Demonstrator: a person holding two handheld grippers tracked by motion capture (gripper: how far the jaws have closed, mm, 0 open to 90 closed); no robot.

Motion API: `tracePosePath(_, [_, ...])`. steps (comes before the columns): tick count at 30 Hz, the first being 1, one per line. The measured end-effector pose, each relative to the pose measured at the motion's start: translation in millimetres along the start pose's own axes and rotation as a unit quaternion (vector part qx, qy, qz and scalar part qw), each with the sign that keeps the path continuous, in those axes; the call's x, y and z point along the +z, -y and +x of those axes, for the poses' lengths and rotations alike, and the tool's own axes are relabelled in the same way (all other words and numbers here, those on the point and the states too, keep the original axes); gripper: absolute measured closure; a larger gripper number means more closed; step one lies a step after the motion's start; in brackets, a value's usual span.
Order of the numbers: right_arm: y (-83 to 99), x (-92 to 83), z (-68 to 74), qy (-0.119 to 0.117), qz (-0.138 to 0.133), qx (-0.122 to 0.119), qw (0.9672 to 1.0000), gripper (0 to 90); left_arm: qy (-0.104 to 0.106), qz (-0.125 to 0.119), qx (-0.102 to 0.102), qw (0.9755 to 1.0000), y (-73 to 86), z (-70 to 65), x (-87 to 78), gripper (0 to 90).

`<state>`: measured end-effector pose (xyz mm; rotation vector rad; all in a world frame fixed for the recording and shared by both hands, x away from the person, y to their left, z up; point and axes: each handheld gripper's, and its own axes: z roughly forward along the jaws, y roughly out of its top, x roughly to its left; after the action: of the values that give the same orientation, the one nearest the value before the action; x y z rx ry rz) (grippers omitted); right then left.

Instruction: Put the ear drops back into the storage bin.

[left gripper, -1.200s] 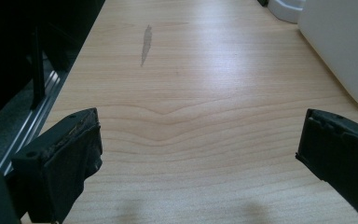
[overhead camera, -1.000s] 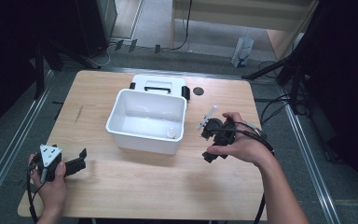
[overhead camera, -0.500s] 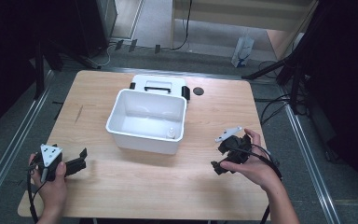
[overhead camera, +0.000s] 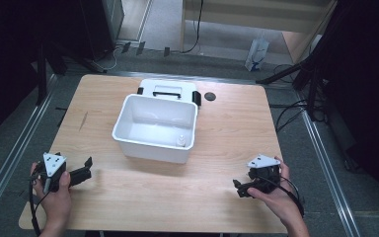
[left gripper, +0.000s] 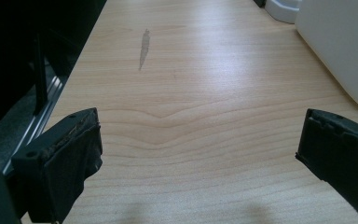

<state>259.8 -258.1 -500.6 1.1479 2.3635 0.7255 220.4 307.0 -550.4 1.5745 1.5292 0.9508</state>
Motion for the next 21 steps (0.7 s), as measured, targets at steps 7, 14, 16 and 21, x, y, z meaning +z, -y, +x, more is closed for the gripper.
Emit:
tracePosePath(7, [29.5, -2.8, -9.2, 0.011, -0.032, 0.047, 0.9983, 0.0, 0.000, -0.002, 0.000, 1.0000, 0.2, -0.4, -0.1, 0.5])
tracePosePath(14, [56.5, -6.1, -14.5, 0.025, -0.050, 0.075, 0.9956, 0.0, -0.001, -0.005, 0.000, 1.0000, 0.3, -0.6, -0.4, 0.5])
tracePosePath(16, [64.2, -7.3, -17.1, 0.027, -0.061, 0.086, 0.9940, 0.0, 0.000, -0.005, 0.000, 1.0000, 0.4, -0.7, -0.6, 0.5])
tracePosePath(21, [82.1, -10.4, -23.5, 0.026, -0.086, 0.117, 0.9891, 0.0, 0.003, -0.006, 0.000, 1.0000, 0.6, -0.4, -0.9, 0.5])
